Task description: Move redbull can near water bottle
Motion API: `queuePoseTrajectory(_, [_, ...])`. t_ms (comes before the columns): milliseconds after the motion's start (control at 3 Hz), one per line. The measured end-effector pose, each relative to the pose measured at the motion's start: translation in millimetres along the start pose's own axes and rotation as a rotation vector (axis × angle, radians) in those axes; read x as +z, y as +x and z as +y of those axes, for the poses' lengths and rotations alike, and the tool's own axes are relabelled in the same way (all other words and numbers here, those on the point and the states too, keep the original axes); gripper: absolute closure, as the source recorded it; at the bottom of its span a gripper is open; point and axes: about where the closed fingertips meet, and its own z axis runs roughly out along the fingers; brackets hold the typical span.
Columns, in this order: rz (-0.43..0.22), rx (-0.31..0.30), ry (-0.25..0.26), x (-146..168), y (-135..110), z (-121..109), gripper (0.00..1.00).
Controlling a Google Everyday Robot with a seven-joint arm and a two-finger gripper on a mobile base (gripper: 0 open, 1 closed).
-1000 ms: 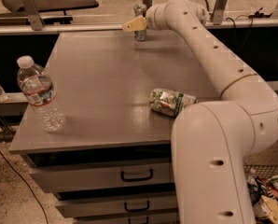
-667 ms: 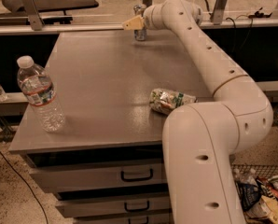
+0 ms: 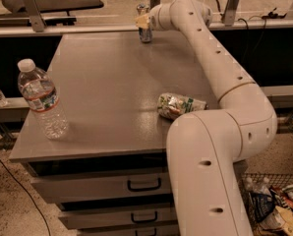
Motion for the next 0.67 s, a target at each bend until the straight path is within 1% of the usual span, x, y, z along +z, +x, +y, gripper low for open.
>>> queuePoseTrajectory(333, [-0.060, -0.050, -0.075, -20, -35, 17, 0.86])
queuePoseTrajectory(667, [-0.090, -0.153, -0.197, -53, -63, 51, 1.00])
